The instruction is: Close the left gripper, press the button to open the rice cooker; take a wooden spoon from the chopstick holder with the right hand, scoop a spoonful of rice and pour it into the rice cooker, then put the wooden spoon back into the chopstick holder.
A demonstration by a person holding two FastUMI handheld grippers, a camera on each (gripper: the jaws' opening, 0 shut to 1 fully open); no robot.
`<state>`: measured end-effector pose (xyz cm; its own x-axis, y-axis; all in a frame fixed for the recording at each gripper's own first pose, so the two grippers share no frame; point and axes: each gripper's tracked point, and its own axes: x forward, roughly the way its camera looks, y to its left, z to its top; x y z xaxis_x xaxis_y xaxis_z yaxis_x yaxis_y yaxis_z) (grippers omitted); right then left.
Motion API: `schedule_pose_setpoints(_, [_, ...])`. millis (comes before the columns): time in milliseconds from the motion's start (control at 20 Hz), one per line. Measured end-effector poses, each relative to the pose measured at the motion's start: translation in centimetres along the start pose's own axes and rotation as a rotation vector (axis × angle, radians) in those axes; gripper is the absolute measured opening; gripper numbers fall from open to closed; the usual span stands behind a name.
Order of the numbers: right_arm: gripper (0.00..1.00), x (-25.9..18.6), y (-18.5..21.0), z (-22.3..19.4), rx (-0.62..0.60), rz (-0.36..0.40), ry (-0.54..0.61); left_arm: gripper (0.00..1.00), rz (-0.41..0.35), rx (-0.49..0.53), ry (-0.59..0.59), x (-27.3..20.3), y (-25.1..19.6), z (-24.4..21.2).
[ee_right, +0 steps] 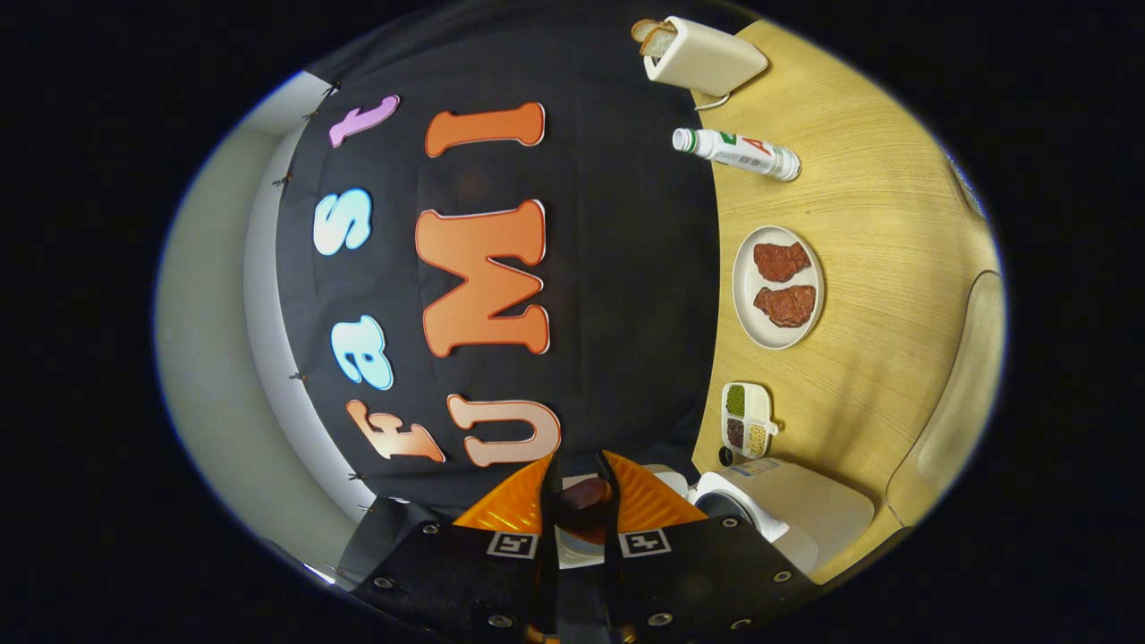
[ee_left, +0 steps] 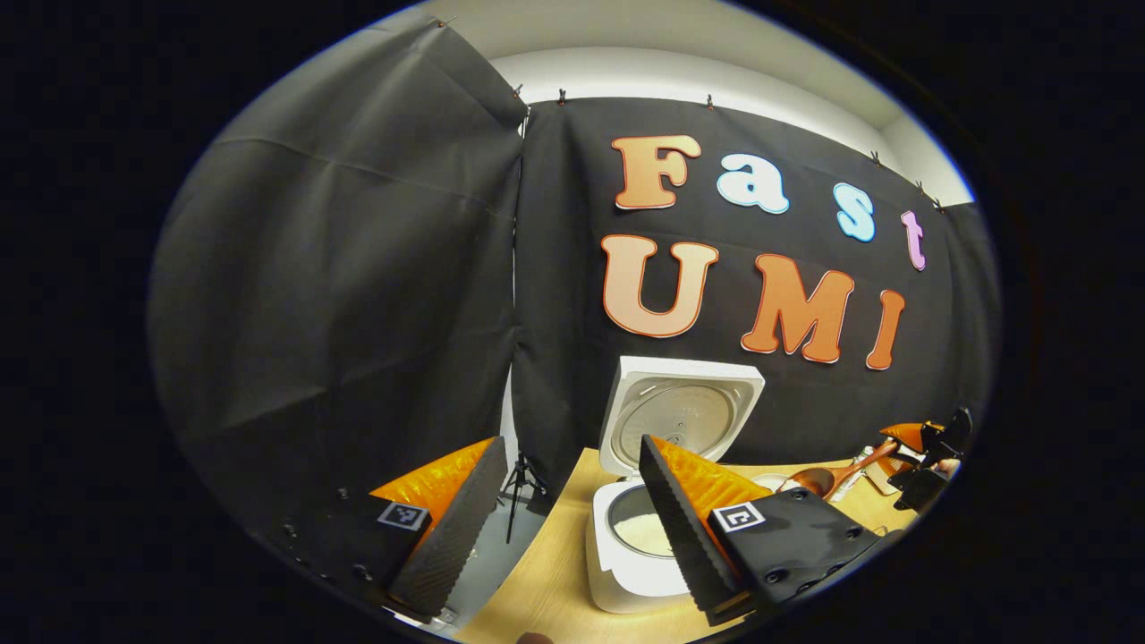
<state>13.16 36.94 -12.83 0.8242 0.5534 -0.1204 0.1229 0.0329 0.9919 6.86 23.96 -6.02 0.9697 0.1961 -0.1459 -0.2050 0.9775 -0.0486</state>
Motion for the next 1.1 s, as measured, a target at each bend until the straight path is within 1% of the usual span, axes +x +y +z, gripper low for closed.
schedule_pose_setpoints(200, [0.19,3.2,1.0,-3.2,-0.082,-0.006,0.046,0.99,-0.013,0.004,0.011,0.3,0.3,-0.2])
schedule_pose_setpoints(400, [0.19,5.6,2.2,-6.0,-0.213,-0.01,0.081,1.0,-0.022,0.007,0.017,0.4,0.4,-0.5])
schedule_pose_setpoints(550, [0.19,6.8,2.9,-7.6,-0.285,-0.008,0.109,0.99,-0.03,0.002,0.029,0.5,0.4,-0.9])
schedule_pose_setpoints(750, [0.19,7.6,3.3,-9.4,-0.376,-0.01,0.136,1.0,-0.026,0.006,0.032,0.5,0.7,-1.1])
schedule_pose_setpoints(1000, [0.19,7.7,4.1,-10.3,-0.494,0.0,0.143,1.0,-0.023,-0.009,0.043,0.7,1.0,-1.6])
schedule_pose_setpoints(1050, [0.19,7.8,4.2,-10.4,-0.51,0.004,0.144,0.98,-0.022,-0.009,0.042,0.7,1.0,-1.7])
schedule_pose_setpoints(1100, [0.19,8.1,4.3,-10.5,-0.529,0.008,0.147,1.0,-0.022,-0.009,0.042,0.6,1.0,-1.6])
